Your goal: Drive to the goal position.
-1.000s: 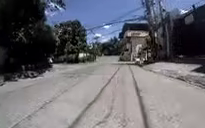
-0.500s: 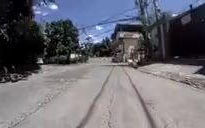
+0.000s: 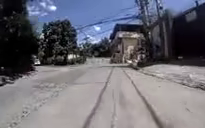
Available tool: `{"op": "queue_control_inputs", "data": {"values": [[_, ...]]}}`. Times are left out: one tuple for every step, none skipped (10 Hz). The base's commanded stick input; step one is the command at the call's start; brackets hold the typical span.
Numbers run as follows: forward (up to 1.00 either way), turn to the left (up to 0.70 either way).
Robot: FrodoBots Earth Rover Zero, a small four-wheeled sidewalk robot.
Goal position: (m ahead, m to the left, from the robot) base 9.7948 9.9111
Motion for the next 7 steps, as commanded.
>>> {"op": "queue_control_inputs", "data": {"values": [[1.00, 0.00], [1.00, 0.00], [1.00, 0.00], [1.00, 0.00], [1.00, 0.00], [1.00, 0.00], [1.00, 0.00]]}}
